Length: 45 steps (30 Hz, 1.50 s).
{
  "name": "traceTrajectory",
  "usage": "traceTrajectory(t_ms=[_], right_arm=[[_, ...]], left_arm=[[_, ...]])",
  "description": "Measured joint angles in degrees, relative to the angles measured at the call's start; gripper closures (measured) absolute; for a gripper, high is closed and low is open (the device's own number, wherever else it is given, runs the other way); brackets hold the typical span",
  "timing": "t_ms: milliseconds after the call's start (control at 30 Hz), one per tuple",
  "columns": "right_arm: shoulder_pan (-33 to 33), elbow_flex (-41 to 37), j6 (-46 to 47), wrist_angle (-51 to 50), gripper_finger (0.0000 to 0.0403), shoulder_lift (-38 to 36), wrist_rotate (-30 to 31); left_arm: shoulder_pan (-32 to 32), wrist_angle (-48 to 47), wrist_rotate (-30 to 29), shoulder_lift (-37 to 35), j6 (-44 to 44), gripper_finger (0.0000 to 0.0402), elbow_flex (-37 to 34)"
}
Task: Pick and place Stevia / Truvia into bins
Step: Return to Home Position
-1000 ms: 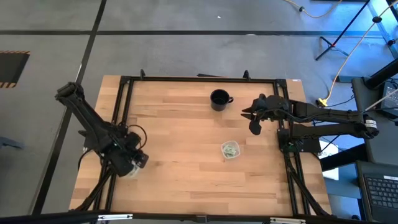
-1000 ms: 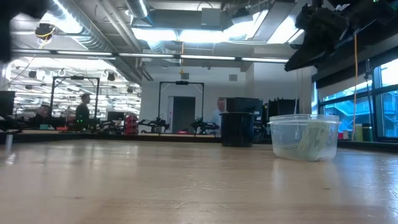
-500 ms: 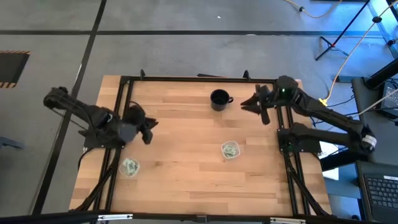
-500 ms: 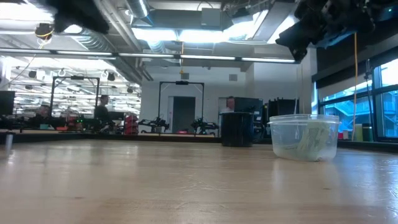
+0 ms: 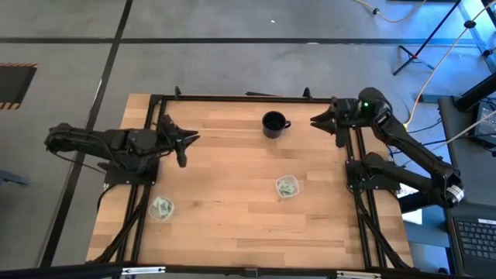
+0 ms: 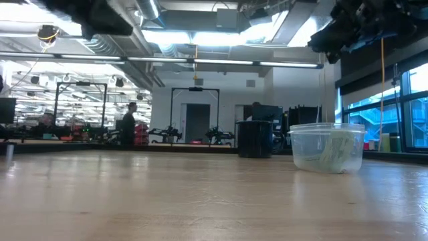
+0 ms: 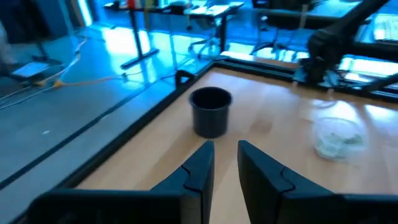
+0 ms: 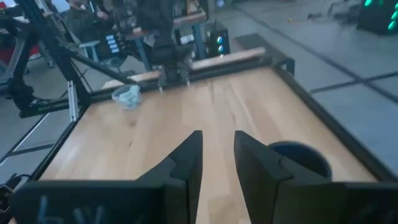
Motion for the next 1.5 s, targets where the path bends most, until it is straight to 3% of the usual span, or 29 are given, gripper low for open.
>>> traceTrajectory(t_ms=[233, 667, 1033, 1333, 1500], right_arm=[[-0.5, -0.8, 0.5, 0.3, 0.0308, -6.1, -0.4], [-0.5, -13.9, 9.3, 4.3, 0.0308, -25.3, -0.3], [-0.5, -18.2, 15.9, 3.1, 0.0308, -40.5, -0.2], [-0.5, -18.8, 16.0, 2.6, 0.0308, -40.3, -0.4], [-0.5, -18.8, 14.8, 0.6, 0.0308, -40.2, -0.2]], left_arm=[[0.1, 12.0, 1.3, -12.2, 3.9, 0.0337, -13.0], [0.1, 12.3, 4.1, -33.9, 5.6, 0.0337, -24.4], [0.1, 14.1, 4.6, -34.5, 3.7, 0.0337, -29.9], [0.1, 17.6, 6.3, -34.5, 3.4, 0.0337, -33.3], [0.1, 17.5, 3.4, -34.4, 7.7, 0.0337, -33.3]])
